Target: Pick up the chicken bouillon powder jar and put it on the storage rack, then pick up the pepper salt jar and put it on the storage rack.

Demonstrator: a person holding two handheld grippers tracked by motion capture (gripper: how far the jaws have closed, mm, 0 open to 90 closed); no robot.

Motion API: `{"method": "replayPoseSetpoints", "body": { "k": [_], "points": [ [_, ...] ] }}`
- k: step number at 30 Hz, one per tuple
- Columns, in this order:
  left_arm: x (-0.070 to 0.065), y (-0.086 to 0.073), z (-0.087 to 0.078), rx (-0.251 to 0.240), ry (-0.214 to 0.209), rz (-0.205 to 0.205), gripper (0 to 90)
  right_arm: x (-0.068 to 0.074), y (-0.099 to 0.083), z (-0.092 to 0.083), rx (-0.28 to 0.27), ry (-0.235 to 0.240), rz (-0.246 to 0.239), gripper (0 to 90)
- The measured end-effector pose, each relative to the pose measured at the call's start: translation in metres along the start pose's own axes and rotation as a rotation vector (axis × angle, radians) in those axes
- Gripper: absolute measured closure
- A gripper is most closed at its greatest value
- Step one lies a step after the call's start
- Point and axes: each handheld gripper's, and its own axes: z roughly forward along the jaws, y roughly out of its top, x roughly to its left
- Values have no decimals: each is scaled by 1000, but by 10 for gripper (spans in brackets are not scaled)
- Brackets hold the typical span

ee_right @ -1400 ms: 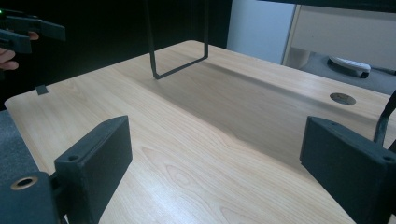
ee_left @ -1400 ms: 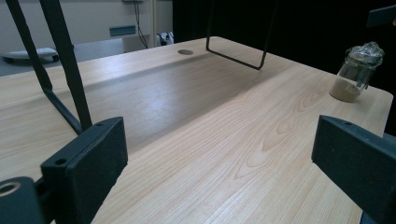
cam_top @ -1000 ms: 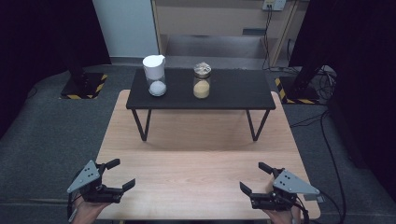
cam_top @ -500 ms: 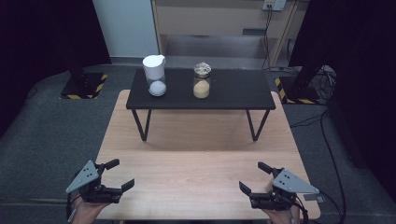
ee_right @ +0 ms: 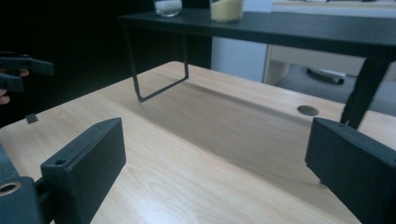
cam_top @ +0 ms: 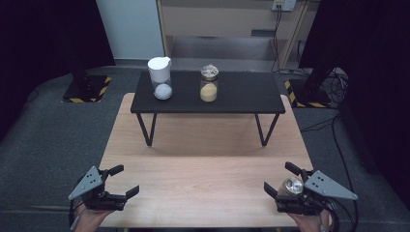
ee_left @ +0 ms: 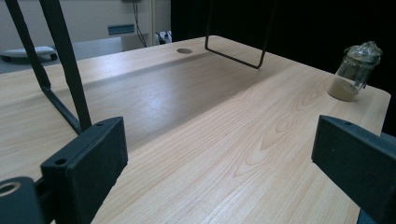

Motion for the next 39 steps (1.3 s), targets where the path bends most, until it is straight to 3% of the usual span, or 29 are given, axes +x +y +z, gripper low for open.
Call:
{"method": "replayPoseSetpoints", "body": {
  "k": [3,6,13,39],
  "points": [
    [-1,0,0,2,3,2,26,2,1,-9,-14,-28,-18,48],
    [0,0,1,-6,-2,1,26,2,8,-22,11,-72,-43,46],
    [0,0,1,-1,2,0,26,-6,14,-40,24,-114,-27,36],
    [-2,1,1,4,6,8,26,-10,21,-61,26,-160,-28,32]
  ]
}}
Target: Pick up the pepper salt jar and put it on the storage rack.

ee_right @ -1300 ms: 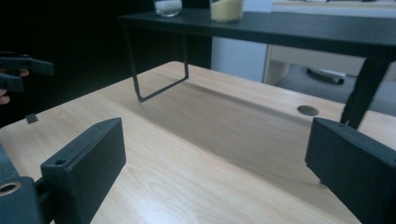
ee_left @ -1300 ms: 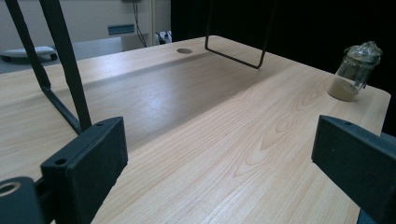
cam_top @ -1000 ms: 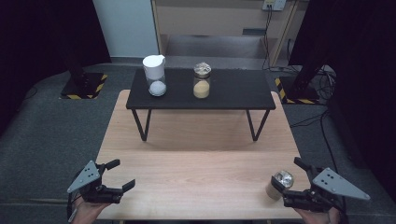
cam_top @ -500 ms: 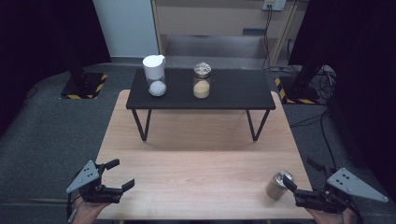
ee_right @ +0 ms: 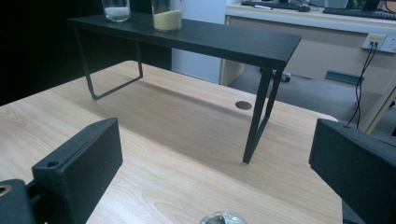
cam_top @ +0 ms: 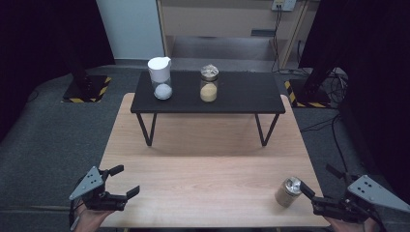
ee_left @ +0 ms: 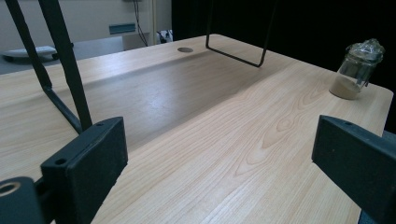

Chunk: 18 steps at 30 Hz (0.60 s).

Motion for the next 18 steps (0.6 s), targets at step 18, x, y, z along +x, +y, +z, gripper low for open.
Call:
{"method": "replayPoseSetpoints", "body": {
  "k": [18],
  "points": [
    [-1,1,1,9,3,7,26,-12,-7,2,78,7,18,32]
  ]
}}
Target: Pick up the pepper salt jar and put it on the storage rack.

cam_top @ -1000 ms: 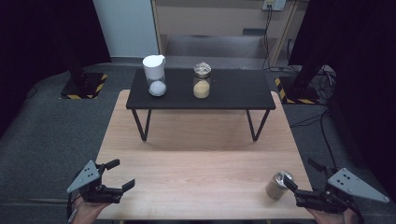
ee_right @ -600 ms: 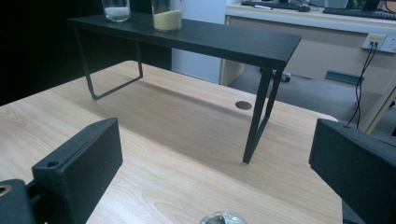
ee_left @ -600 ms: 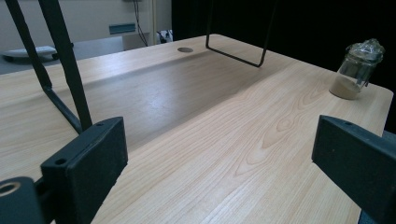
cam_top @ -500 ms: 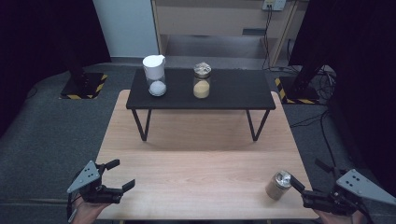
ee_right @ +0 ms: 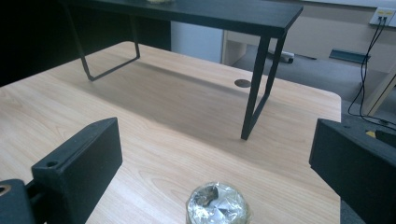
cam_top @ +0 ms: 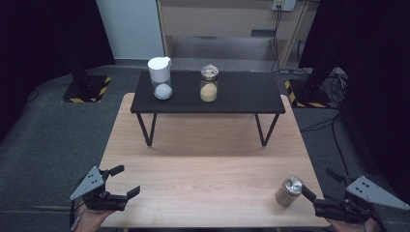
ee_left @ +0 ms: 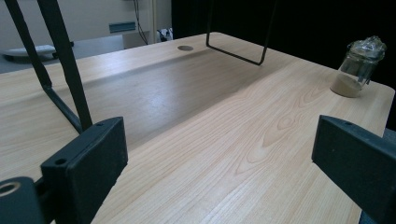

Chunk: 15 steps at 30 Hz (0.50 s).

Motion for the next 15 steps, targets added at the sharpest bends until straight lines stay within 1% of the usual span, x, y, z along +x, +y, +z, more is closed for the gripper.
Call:
{"method": "replayPoseSetpoints", "body": {
  "k": [6,8,12,13,15],
  "points": [
    [0,0,0,3,3,2,26,-6,-7,9,38,17,13,32],
    [-1,0,1,5,4,3,26,-6,-8,12,51,19,3,33],
    [-1,0,1,4,6,-1,26,-8,-11,16,59,22,2,36],
    [-1,0,1,4,7,-3,26,-8,-12,20,74,23,-3,36],
    [-1,0,1,6,7,-3,26,-9,-13,24,88,29,-4,36]
  ]
}}
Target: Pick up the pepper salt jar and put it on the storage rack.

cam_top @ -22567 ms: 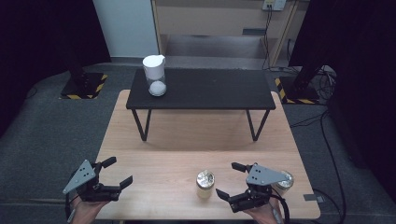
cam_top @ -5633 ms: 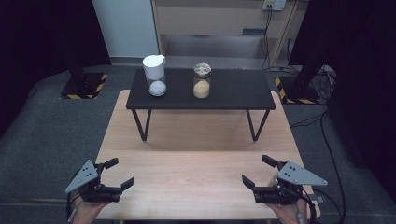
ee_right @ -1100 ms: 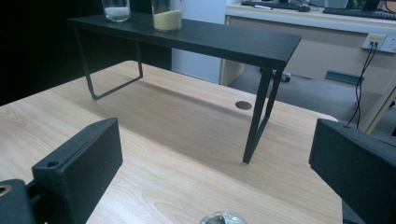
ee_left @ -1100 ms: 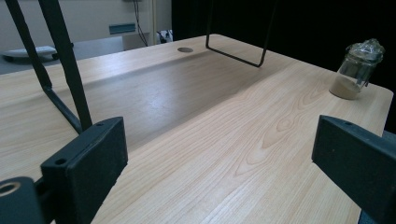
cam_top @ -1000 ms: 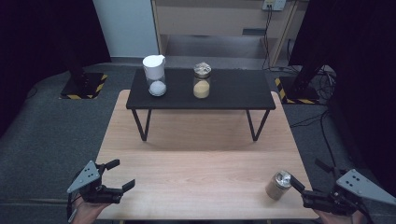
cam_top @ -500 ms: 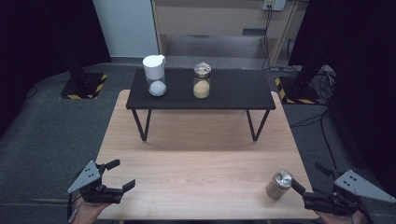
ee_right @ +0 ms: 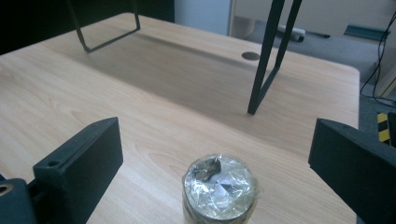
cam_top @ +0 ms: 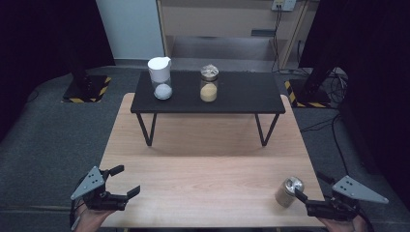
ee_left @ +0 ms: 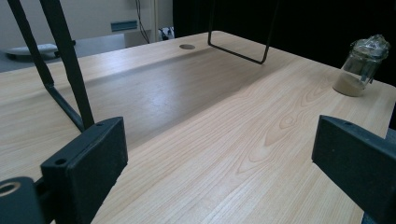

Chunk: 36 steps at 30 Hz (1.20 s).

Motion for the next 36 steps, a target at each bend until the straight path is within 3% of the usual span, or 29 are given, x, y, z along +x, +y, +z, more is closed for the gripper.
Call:
{"method": "replayPoseSetpoints", "body": {
  "k": [20,36],
  "points": [
    [1,0,0,2,-1,-1,26,-7,-12,26,74,21,-2,53],
    [0,0,0,3,0,0,26,-7,-17,40,122,11,-29,77]
  ]
}}
